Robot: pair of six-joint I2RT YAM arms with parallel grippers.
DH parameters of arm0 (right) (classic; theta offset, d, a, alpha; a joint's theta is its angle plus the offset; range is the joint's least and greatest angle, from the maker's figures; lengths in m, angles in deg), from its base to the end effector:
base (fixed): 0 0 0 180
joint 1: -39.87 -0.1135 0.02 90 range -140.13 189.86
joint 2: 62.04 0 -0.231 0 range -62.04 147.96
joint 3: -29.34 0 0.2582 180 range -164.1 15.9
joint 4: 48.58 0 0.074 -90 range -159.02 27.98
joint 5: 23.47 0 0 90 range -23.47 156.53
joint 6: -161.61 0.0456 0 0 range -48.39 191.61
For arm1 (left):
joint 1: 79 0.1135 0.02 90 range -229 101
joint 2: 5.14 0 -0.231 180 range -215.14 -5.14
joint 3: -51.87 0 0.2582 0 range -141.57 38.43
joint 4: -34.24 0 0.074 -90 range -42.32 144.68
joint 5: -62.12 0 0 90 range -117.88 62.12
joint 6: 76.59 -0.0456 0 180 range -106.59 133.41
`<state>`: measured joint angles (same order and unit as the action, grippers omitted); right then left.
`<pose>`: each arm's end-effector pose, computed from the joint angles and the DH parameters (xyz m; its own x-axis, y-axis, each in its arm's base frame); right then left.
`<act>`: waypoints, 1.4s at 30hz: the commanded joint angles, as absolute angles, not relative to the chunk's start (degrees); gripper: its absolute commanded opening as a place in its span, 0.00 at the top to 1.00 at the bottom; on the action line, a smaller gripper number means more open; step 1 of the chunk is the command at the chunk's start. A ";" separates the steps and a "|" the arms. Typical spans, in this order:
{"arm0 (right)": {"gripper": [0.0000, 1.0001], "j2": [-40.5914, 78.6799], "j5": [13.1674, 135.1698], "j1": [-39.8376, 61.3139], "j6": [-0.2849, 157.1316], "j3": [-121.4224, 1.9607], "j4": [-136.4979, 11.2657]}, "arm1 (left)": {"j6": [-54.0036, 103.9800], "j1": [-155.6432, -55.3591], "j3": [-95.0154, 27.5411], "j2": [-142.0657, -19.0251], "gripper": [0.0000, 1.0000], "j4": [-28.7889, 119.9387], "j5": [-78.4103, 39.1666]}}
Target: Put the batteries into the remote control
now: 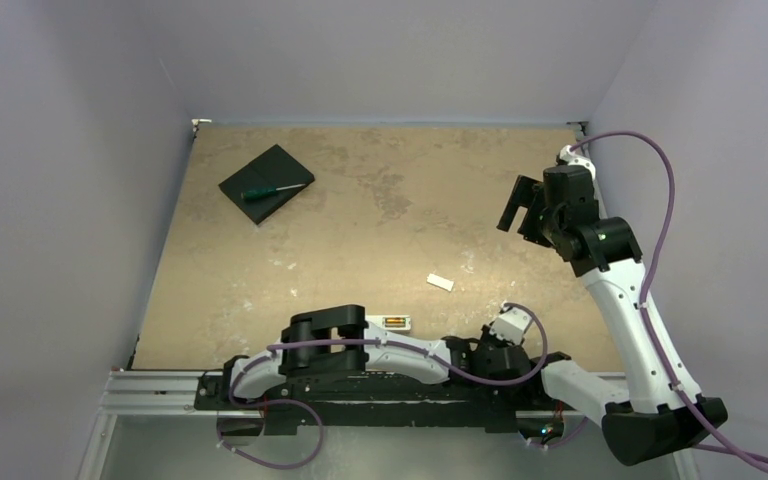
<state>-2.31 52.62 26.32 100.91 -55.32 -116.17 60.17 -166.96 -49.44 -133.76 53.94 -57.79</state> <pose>0.2210 0.0420 0.3417 -0.6017 0.3436 -0.7210 0.2739 0.9368 0.2178 0.0395 -0.4699 0.0925 -0.6401 0.2308 -0.7328 0.5662 0.7864 -0.2469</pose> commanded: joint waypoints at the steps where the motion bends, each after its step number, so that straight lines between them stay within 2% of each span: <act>1: 0.05 -3.23 53.14 26.42 101.32 -56.54 -115.98 | 59.75 -167.42 -41.37 -140.30 0.75 76.68 -53.99; 15: 0.05 -3.05 54.37 26.42 101.89 -56.38 -115.68 | 60.87 -167.42 -38.35 -136.93 0.88 80.38 -57.14; 19: 0.05 -3.15 54.80 26.46 102.01 -56.27 -115.48 | 61.15 -166.80 -36.33 -135.58 1.00 80.20 -57.59; 27: 0.05 -3.40 55.16 26.45 102.02 -55.67 -115.04 | 59.86 -163.98 -35.25 -131.80 1.00 80.62 -59.19; 36: 0.04 -3.81 55.45 26.44 101.37 -54.23 -114.11 | 56.47 -154.58 -31.40 -122.38 1.00 77.51 -57.15; 42: 0.04 -4.33 56.72 26.44 100.97 -52.32 -112.90 | 55.07 -148.88 -31.53 -120.40 1.00 77.14 -56.06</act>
